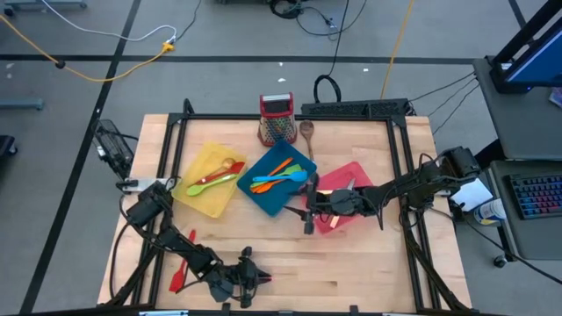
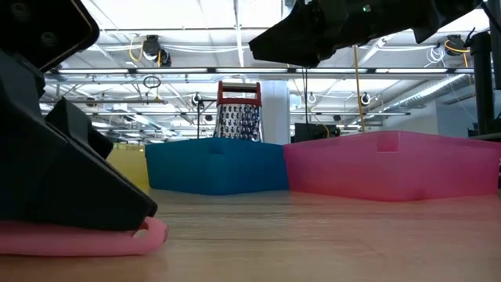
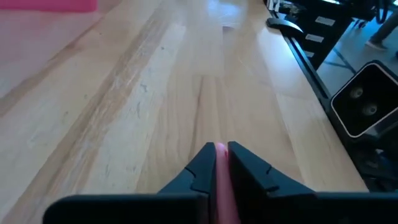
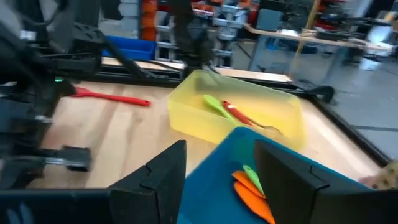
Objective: Pick & Place Kitchen Items
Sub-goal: Put the pink spatula into the blue bin
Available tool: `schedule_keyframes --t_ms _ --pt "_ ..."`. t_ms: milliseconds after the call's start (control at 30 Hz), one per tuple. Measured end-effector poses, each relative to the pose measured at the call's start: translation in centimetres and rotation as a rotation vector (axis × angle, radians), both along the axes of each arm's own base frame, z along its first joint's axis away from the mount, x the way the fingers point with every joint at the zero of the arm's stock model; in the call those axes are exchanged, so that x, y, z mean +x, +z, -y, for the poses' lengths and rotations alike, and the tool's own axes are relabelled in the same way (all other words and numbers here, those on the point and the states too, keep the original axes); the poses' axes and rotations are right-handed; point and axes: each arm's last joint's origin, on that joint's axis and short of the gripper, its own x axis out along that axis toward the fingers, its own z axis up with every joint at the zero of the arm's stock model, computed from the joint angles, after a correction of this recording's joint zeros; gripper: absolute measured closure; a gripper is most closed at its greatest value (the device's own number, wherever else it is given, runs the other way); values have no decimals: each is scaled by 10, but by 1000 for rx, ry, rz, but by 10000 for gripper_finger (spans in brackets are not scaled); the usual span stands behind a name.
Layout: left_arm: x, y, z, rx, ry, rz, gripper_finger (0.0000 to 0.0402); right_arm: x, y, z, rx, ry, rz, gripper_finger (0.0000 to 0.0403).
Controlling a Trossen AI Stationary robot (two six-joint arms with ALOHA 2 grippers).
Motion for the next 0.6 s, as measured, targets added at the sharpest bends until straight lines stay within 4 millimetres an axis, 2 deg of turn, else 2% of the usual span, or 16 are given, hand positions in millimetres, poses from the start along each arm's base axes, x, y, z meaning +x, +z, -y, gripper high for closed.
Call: schedule_keyframes --t_ms 267,500,600 --pt "-2 0 3 -35 -20 -13 357 -1 0 -10 82 344 -18 222" --pt "-1 0 2 44 -38 9 356 -5 -6 -21 174 377 -85 222" --pt "-1 0 2 81 -55 13 356 -4 -17 -32 219 391 -127 222"
